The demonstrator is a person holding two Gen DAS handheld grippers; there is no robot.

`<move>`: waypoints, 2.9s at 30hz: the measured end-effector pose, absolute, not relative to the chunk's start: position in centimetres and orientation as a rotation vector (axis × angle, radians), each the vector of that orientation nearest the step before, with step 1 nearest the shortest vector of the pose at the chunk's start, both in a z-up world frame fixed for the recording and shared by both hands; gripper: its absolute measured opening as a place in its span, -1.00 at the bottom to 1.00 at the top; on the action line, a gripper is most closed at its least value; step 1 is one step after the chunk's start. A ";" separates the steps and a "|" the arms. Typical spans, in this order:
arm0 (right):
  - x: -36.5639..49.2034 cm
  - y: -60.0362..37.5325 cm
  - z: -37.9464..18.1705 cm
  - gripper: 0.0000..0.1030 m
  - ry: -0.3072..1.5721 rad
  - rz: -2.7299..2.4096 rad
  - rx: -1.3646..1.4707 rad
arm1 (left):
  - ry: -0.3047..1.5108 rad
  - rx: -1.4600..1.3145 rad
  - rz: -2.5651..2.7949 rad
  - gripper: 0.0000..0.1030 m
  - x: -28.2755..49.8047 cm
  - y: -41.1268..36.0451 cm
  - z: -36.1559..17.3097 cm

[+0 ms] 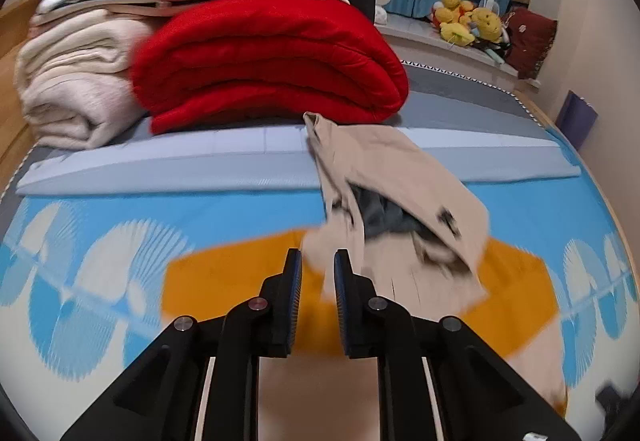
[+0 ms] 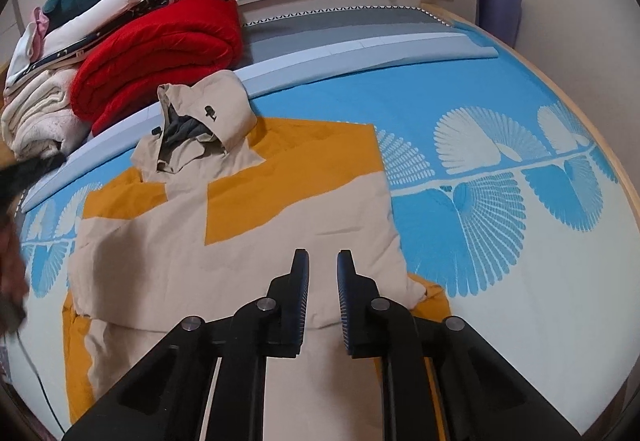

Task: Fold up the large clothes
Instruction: 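Grasp the hood with the left gripper, lift it and fold it down onto the body, then open the left gripper to release the hood and smooth it flat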

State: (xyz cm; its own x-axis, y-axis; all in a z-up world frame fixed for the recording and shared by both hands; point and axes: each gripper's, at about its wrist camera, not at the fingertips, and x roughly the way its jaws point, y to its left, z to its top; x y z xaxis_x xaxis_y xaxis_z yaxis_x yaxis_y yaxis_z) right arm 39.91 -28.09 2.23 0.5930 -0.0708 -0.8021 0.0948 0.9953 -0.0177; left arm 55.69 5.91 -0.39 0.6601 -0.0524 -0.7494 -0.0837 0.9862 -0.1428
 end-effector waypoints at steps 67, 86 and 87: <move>42.1 -18.6 0.5 0.09 0.937 0.417 0.261 | 1.158 -0.672 -0.054 -0.55 36.8 7.0 -12.0; 42.3 -15.9 -1.6 -0.96 0.880 0.378 0.163 | 1.007 -0.560 -0.117 -1.00 36.5 4.8 -7.5; 42.2 -16.9 -1.0 -0.96 0.848 0.377 0.230 | 0.956 -0.534 -0.112 -1.00 36.3 4.9 -6.1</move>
